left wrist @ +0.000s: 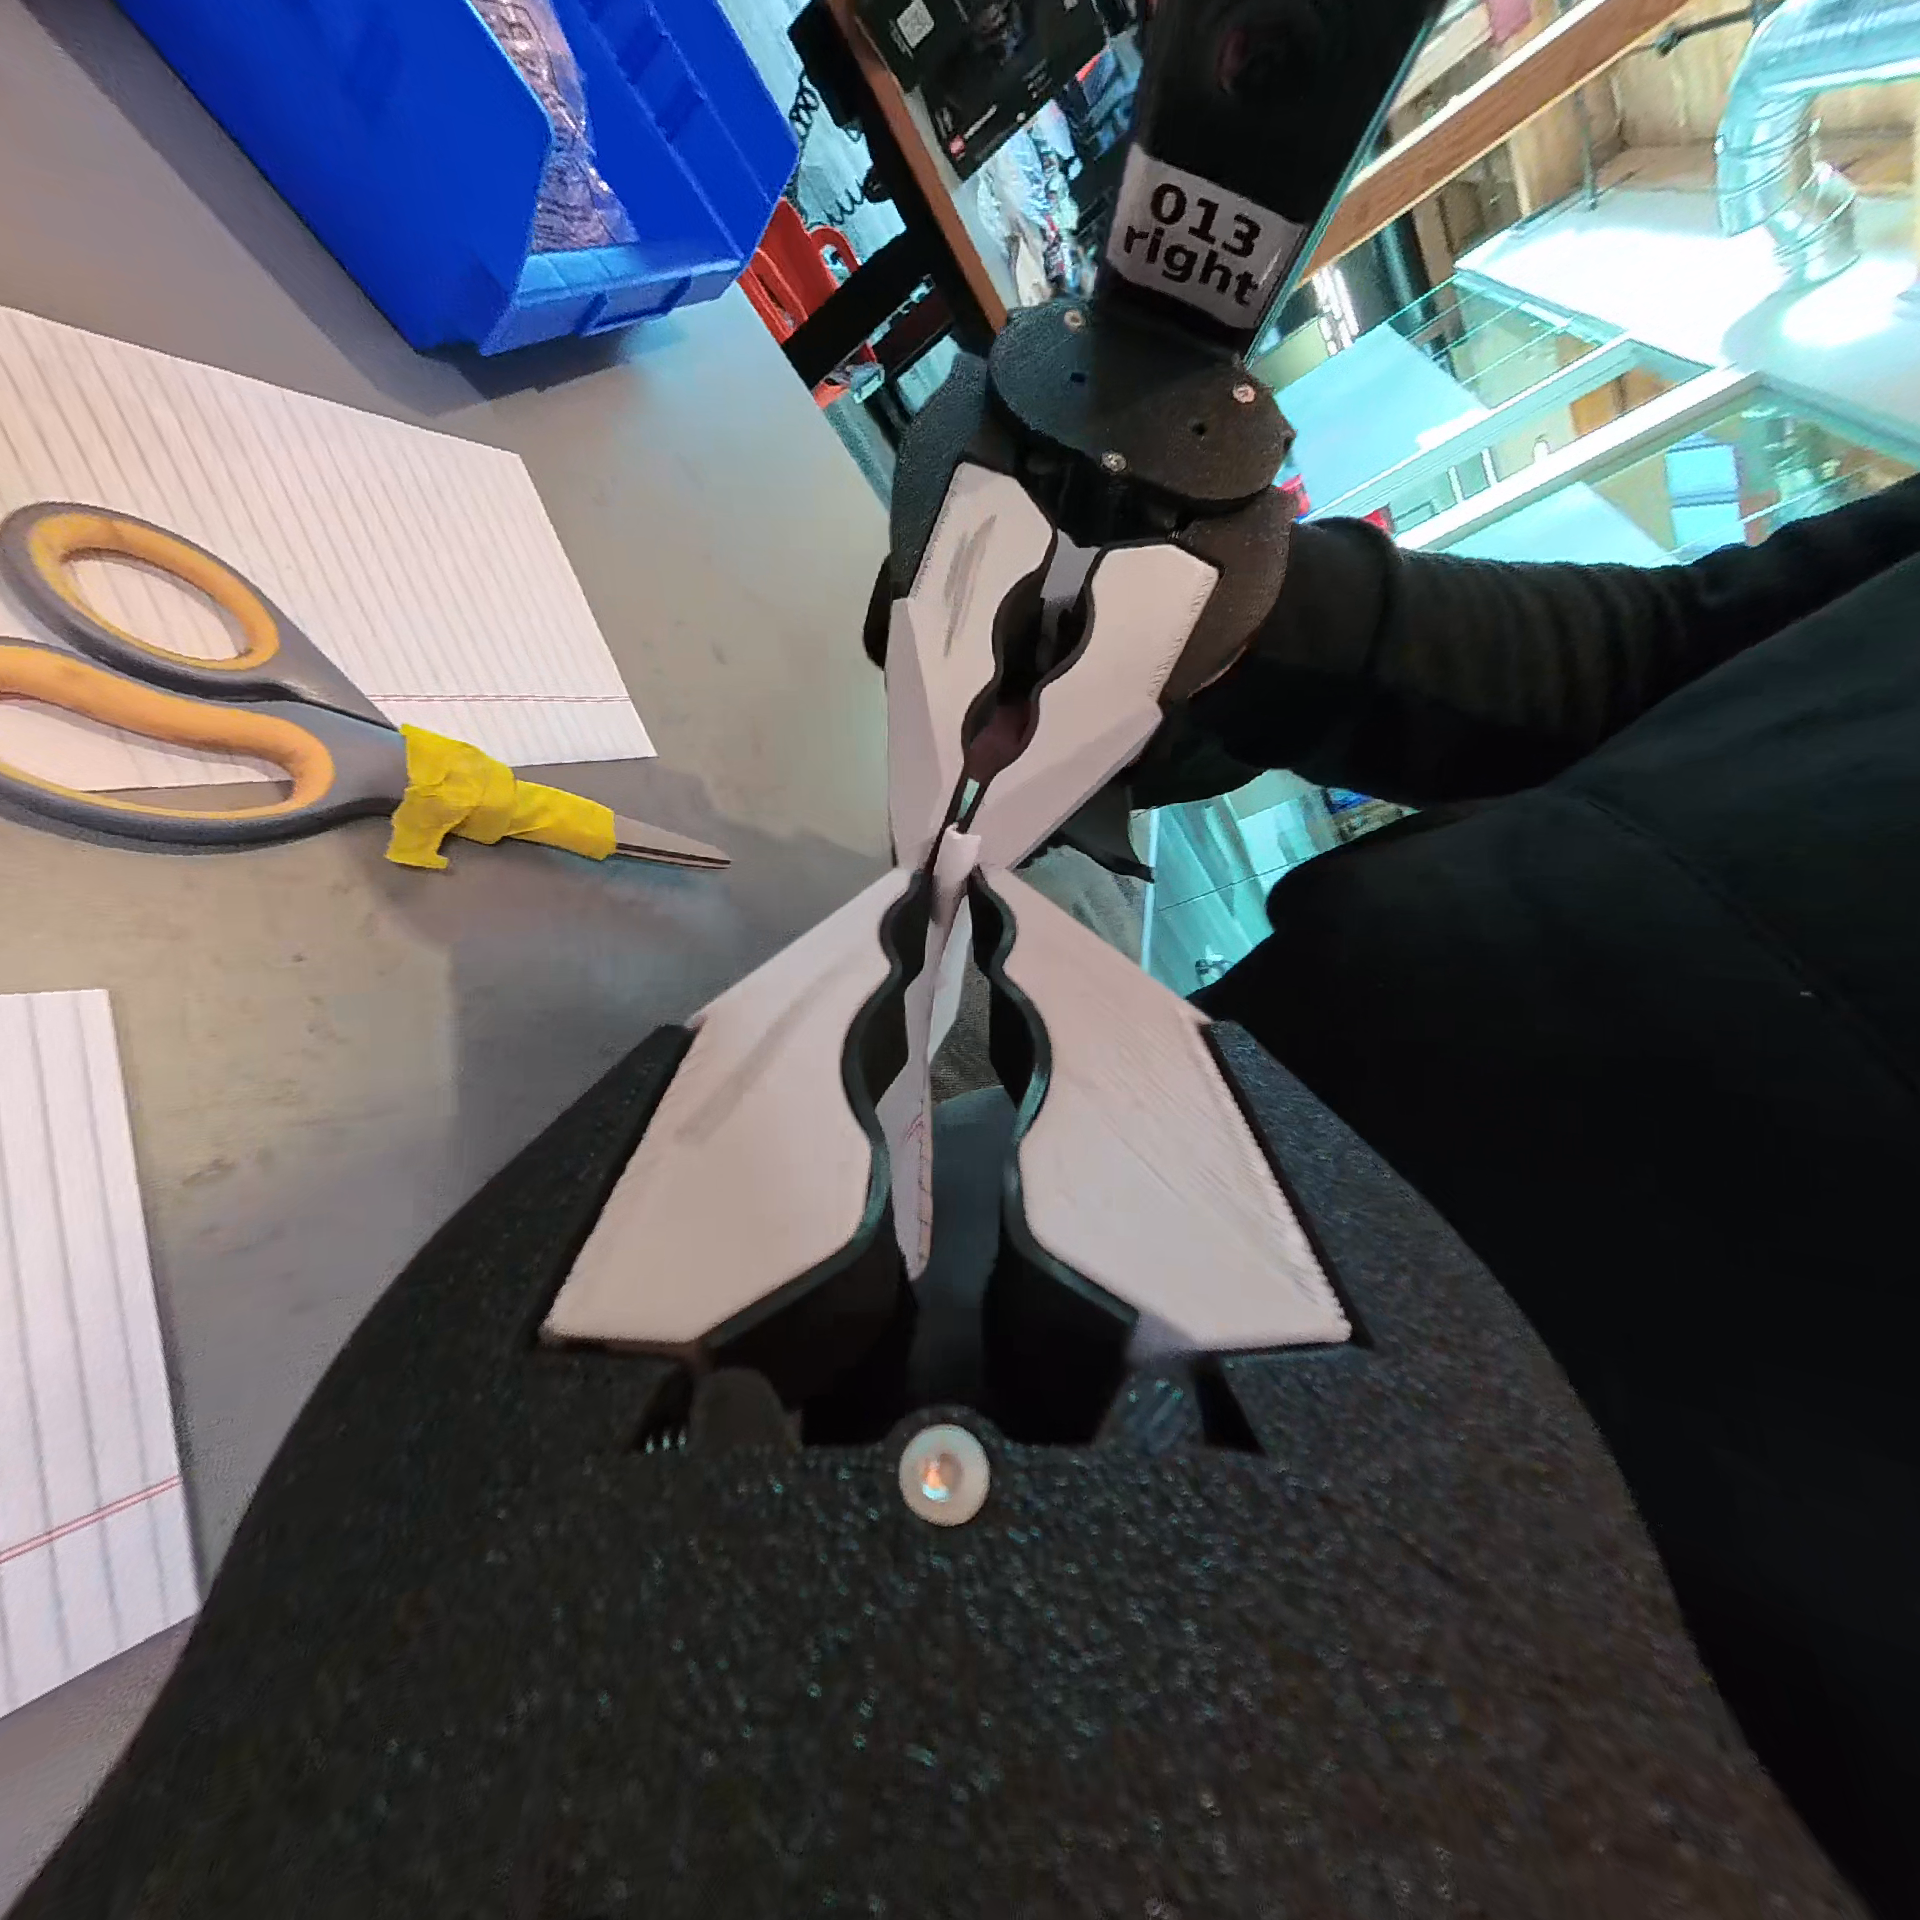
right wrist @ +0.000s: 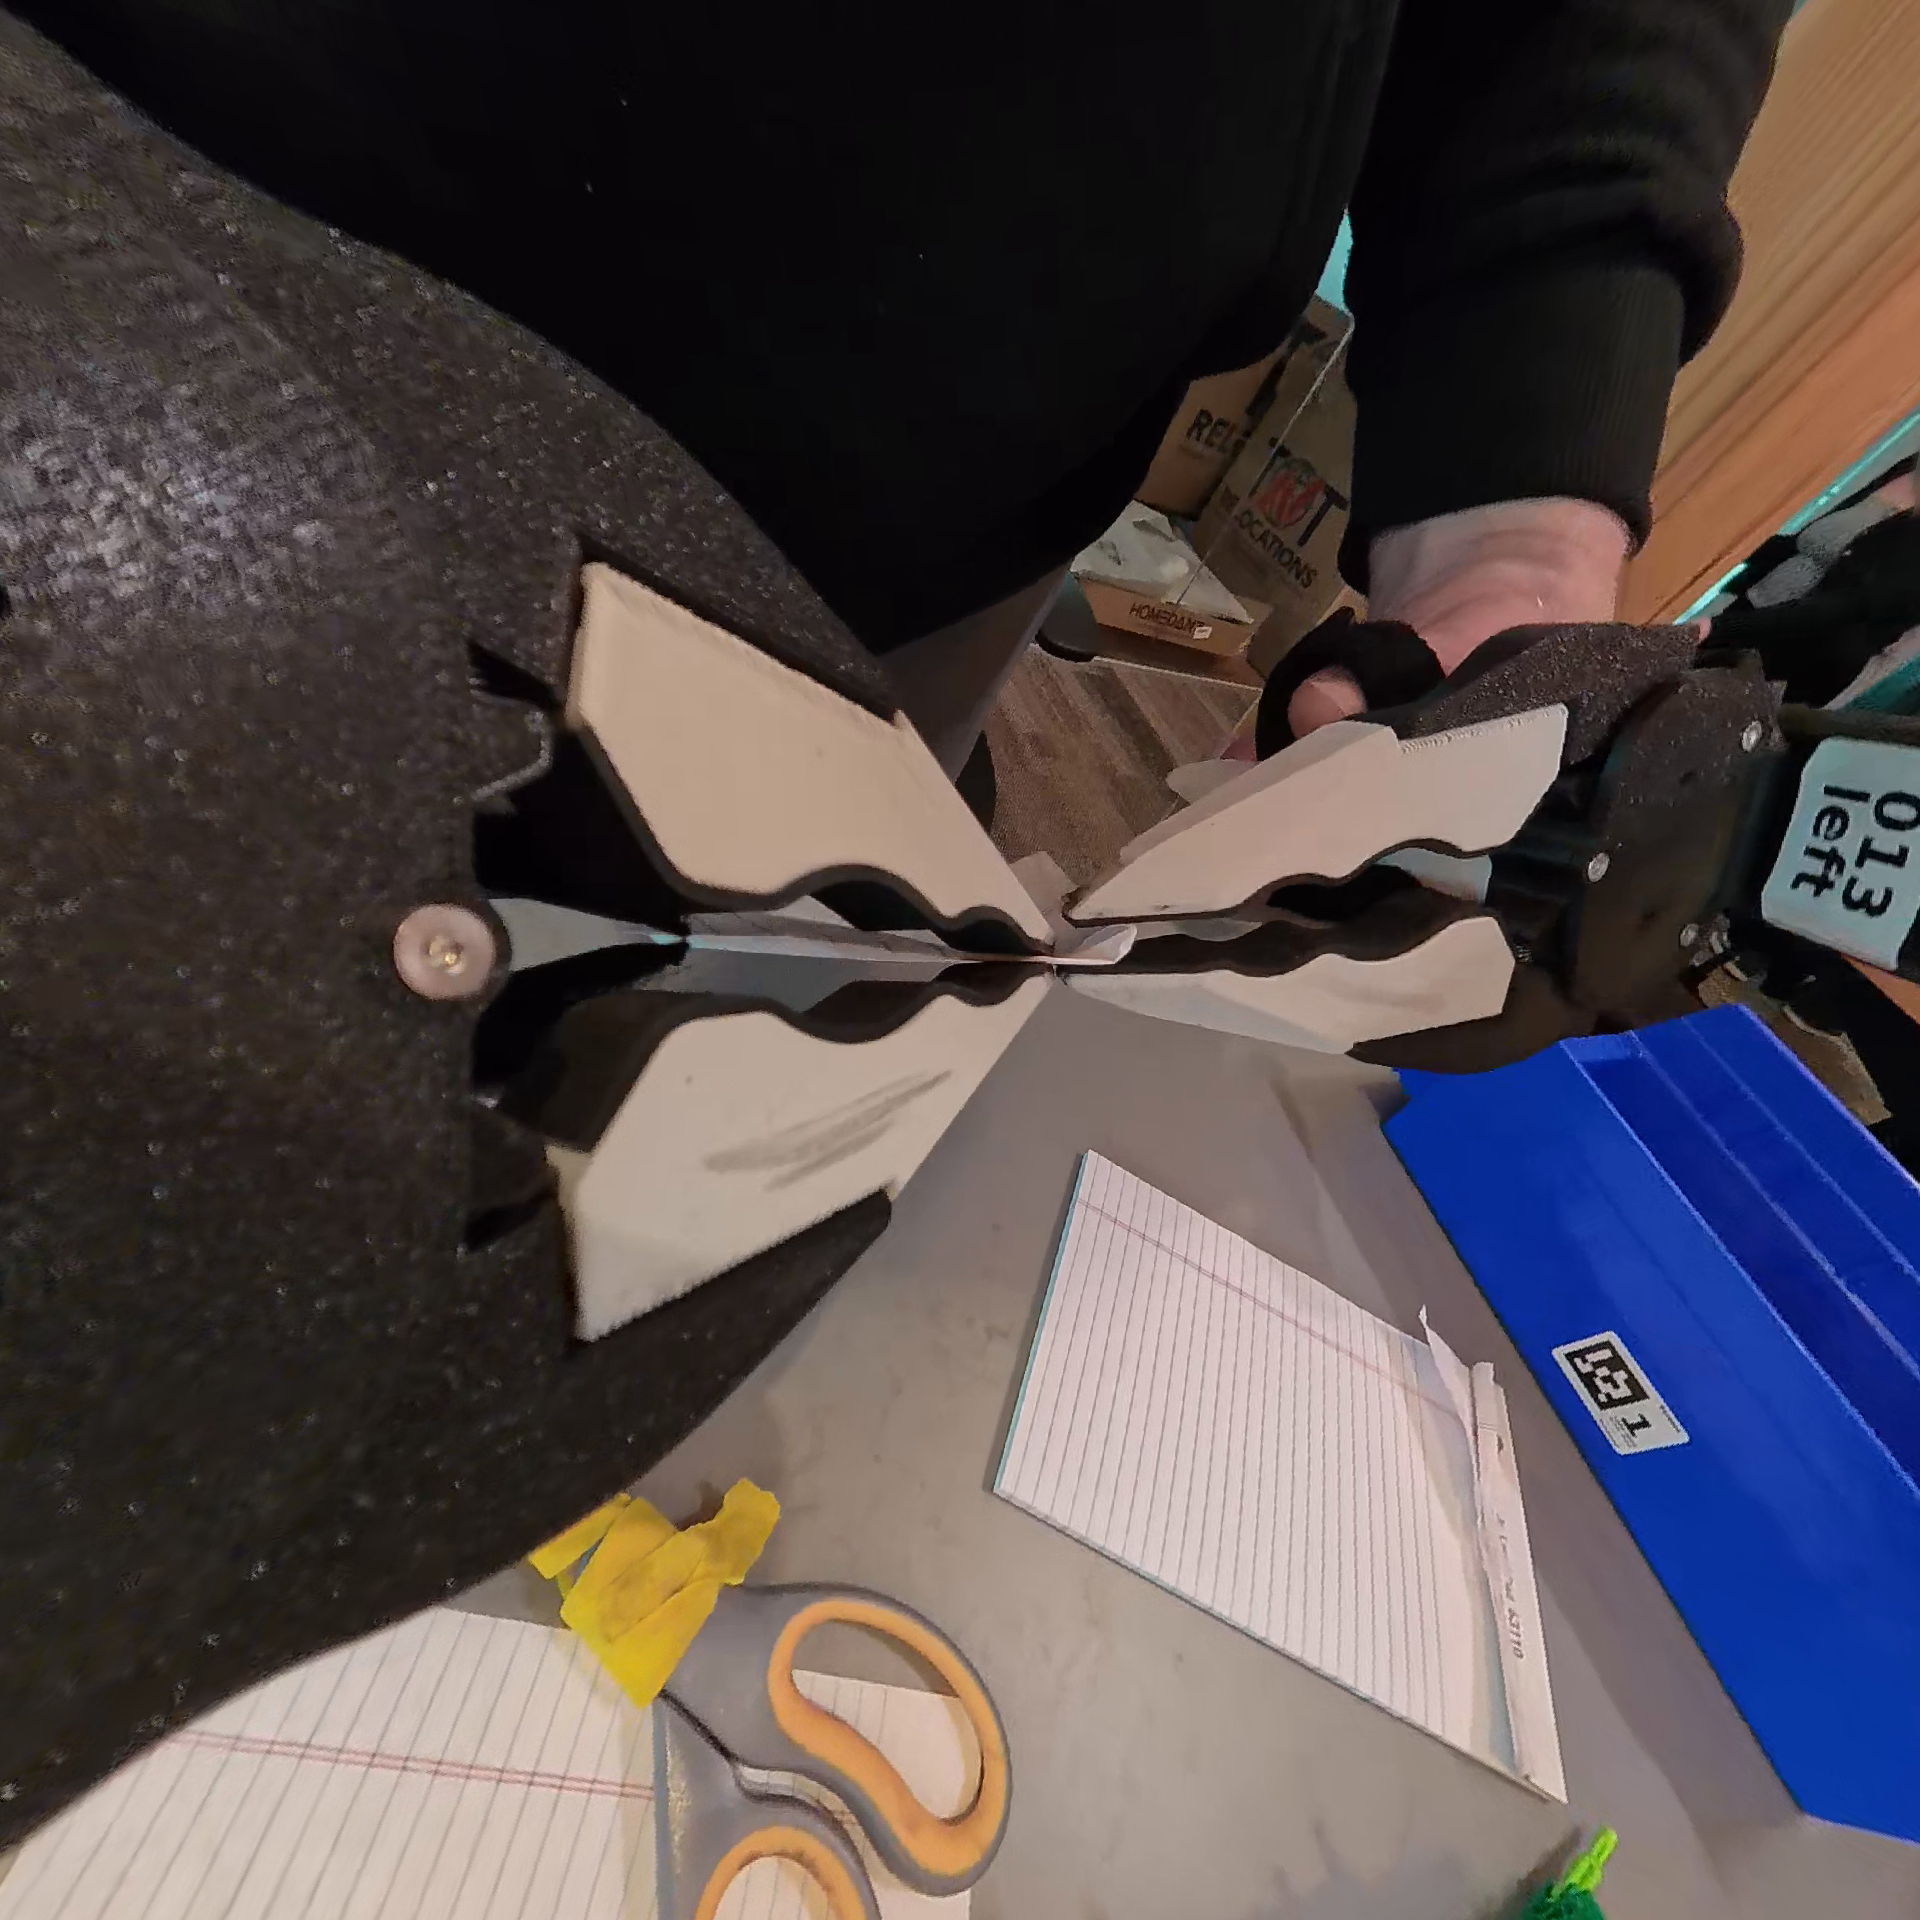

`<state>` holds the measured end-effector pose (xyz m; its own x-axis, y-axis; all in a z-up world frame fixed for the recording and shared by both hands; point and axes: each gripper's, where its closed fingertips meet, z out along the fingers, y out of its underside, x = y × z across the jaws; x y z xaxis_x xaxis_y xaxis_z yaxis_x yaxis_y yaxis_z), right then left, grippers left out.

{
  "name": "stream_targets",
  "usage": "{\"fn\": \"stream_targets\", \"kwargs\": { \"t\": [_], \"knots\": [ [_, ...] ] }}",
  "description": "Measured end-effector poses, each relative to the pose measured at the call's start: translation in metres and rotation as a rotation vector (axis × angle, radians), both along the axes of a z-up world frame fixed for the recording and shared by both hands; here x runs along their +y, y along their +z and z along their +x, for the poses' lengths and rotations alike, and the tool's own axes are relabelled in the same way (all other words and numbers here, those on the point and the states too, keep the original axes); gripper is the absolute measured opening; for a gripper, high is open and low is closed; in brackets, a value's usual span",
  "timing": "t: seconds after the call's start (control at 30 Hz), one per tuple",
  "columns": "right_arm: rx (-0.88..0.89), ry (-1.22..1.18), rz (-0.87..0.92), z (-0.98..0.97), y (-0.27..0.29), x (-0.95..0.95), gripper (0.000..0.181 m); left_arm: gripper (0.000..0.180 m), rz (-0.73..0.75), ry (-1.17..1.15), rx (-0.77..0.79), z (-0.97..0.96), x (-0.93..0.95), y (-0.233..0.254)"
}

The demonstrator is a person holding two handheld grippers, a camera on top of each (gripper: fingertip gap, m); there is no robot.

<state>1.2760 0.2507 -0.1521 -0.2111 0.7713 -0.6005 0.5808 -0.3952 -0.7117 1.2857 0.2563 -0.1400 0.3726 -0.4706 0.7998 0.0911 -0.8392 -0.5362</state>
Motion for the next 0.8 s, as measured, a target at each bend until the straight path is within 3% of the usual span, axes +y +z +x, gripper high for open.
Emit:
{"fn": "stream_targets", "kwargs": {
  "t": [0.1,0.43,0.57,0.8],
  "knots": [
    [0.008,0.001,-0.013,0.000,0.003,0.000,0.000,0.007,-0.019,0.010,-0.046,-0.001,0.000,0.003],
    [0.009,-0.039,-0.097,-0.002,0.014,0.005,0.000,0.000,0.026,0.020,0.005,-0.005,0.005,0.012],
    [0.029,-0.042,-0.108,-0.002,0.021,0.007,0.000,0.012,0.019,0.006,-0.034,-0.006,0.004,0.021],
    [0.058,-0.030,-0.046,0.000,0.030,0.008,0.000,0.011,0.013,-0.022,-0.089,-0.003,0.006,0.035]
  ]
}}
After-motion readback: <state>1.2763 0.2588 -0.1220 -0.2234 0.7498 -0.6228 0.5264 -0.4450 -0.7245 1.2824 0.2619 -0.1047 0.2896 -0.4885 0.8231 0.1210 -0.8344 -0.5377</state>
